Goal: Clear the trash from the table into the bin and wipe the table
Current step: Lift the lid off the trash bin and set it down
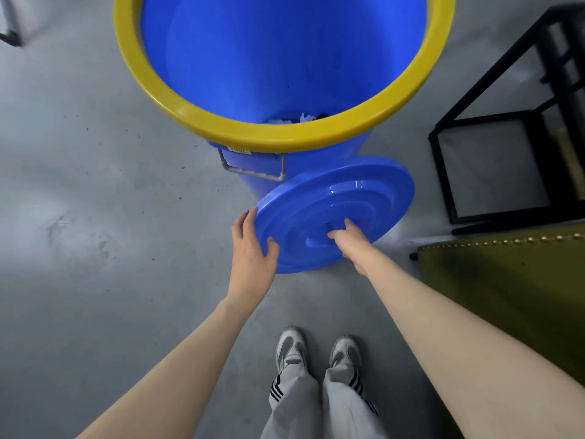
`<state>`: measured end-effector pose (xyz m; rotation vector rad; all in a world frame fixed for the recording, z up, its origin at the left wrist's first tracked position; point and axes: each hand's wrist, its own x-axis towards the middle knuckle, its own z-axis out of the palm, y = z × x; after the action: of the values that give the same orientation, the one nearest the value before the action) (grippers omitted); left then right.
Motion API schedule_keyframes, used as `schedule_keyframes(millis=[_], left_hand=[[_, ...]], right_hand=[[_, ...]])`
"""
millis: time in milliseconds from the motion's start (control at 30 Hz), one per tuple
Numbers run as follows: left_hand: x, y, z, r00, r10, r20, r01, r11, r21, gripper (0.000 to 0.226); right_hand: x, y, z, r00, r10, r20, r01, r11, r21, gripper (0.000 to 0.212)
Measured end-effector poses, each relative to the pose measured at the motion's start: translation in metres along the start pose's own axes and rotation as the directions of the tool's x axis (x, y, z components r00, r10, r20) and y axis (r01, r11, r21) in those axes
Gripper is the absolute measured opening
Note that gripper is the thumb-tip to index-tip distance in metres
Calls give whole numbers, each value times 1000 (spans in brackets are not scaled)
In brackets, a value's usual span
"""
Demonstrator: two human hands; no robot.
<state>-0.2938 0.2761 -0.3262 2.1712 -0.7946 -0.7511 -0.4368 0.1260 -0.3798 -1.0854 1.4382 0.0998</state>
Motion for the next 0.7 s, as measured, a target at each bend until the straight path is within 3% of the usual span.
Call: schedule_keyframes(millis=[133, 367, 500, 700], left_hand=[[-12, 25, -14, 1000, 17, -5, -18, 1000, -12, 58], [-27, 83, -43, 998, 41, 45, -42, 999, 26, 55], [-36, 122, -62, 989, 121, 82, -130, 984, 119, 52], [-79, 208, -107, 958, 270, 95, -286, 917, 279, 49]], right_hand=[[-28, -18, -13, 1000, 7, -13, -8, 1000, -27, 65], [-92, -50, -33, 994, -103, -35, 98, 988, -116, 55], [-132, -68, -45, 980, -175, -93, 150, 961, -231, 70], [-216, -103, -73, 935, -323, -144, 268, 914, -305, 63]])
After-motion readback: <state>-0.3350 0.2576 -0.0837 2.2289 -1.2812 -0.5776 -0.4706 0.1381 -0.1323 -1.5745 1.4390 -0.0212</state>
